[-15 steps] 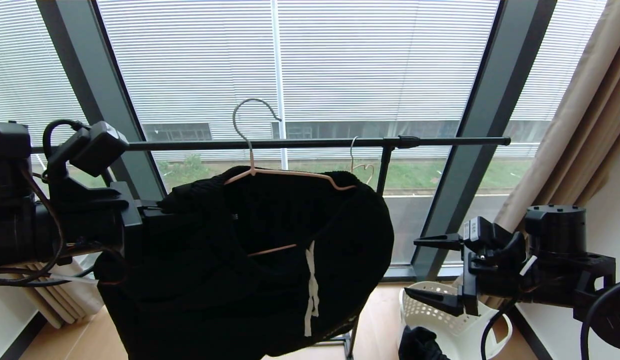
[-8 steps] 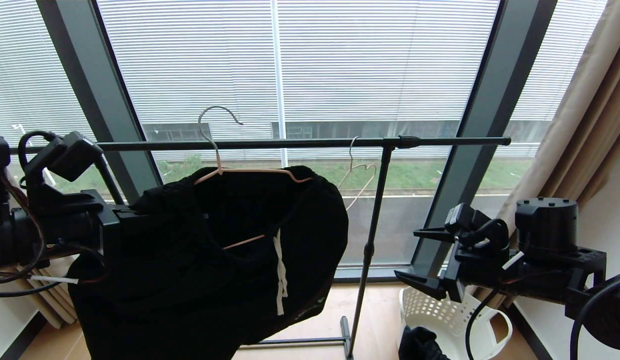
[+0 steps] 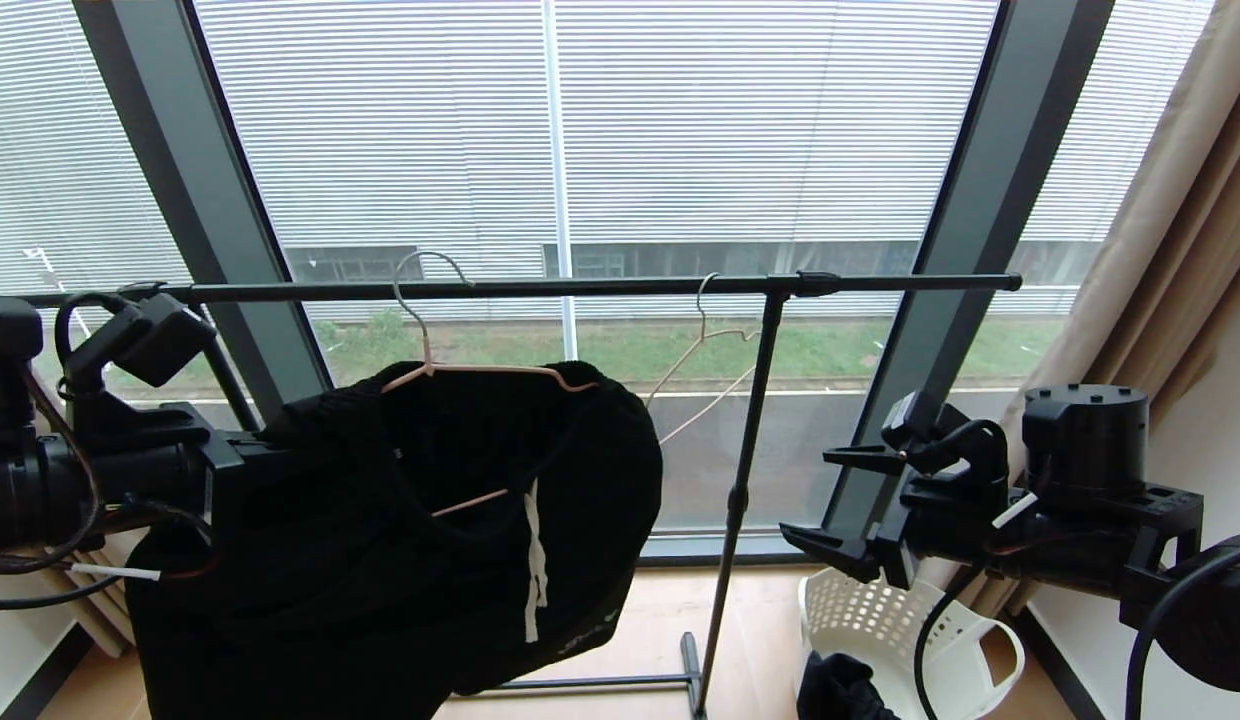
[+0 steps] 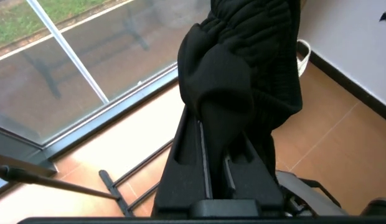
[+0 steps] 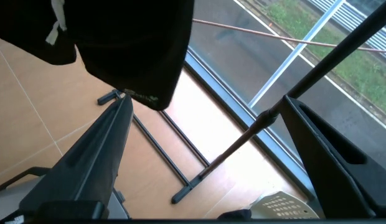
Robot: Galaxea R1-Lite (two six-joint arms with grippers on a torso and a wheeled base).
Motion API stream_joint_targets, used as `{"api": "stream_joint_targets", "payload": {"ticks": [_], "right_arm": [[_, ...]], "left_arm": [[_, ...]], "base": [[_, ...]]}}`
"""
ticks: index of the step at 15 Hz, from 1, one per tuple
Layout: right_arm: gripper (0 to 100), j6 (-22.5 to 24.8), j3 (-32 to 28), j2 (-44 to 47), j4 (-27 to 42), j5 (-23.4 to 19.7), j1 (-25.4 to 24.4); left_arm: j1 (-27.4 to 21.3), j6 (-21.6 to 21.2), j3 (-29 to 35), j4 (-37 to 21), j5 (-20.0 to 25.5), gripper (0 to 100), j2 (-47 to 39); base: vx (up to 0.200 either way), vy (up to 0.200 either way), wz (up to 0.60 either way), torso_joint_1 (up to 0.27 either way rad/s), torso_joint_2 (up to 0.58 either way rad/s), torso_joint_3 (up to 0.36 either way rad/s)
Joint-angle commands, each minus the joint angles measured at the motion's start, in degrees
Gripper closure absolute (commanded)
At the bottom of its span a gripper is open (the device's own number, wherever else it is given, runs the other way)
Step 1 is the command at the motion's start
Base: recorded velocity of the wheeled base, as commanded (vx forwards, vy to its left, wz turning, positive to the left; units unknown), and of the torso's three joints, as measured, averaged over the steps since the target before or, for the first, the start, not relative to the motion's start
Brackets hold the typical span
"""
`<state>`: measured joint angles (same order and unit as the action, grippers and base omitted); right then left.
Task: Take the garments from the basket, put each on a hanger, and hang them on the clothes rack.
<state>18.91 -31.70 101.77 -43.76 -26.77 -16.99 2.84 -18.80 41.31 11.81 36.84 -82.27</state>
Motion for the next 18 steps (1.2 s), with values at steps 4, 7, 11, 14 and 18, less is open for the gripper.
{"api": "stream_joint_targets", "payload": {"ticks": [4,7,11,14,18], "right_arm": [[0,0.1,0.1,0.4,0.0,0.1,-0.1],[0,0.1,0.1,0.6,0.0,0.8,-0.1],[0,0.1,0.1,0.9,-0.1,0.8,-0.2],[0,0.1,0.1,1.0,-0.1,0.8,-0.2],[0,0.1,0.0,0.9,-0.1,0.8,-0.2]], "left_arm": [[-0.1,-9.5,-6.0,-0.1,-5.3,100,-4.1],[-0.3,-11.4,-7.1,-0.1,-6.7,100,-5.4],[-3.5,-11.5,-4.5,0.2,-14.1,100,-8.8],[-5.1,-11.3,-2.0,0.2,-17.1,100,-10.9],[-9.0,-0.9,4.3,3.4,-21.0,100,-14.2]], "base": [[0.0,0.0,0.0,0.0,0.0,0.0],[0.0,0.0,0.0,0.0,0.0,0.0],[0.0,0.0,0.0,0.0,0.0,0.0],[0.0,0.0,0.0,0.0,0.0,0.0],[0.0,0.0,0.0,0.0,0.0,0.0]]}}
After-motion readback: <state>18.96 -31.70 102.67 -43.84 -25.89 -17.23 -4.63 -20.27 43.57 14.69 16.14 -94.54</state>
